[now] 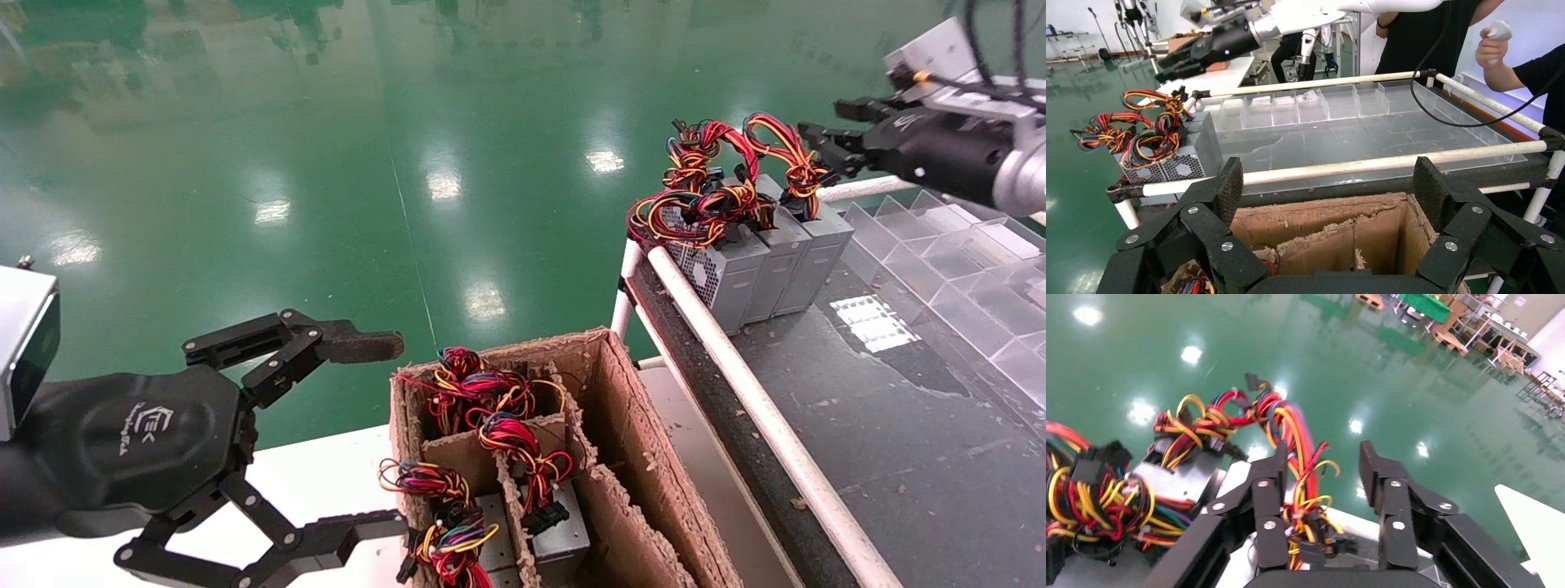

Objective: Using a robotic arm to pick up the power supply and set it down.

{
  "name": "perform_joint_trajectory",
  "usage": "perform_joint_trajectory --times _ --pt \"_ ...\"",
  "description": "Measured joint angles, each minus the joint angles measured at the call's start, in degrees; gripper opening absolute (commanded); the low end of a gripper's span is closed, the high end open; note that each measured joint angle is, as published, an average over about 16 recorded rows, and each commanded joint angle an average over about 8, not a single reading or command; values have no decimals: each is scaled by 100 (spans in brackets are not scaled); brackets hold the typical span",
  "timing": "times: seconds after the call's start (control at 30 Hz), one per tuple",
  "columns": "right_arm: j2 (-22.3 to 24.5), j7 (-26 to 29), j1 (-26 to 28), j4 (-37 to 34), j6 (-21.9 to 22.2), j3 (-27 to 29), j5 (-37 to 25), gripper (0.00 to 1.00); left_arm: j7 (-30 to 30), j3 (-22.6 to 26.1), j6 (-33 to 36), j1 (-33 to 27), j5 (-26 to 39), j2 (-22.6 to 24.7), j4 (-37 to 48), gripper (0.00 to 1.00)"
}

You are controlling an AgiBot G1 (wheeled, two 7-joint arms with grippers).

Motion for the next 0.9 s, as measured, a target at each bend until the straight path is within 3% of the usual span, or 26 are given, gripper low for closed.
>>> perform_joint_trajectory --times 0.37,0.9 --pt "385 466 -215 476 -721 374 656 100 2 2 -2 0 -2 0 3 100" --pt "932 1114 -1343 2273 -1568 525 1343 100 4 5 -2 -2 -4 -1 6 100"
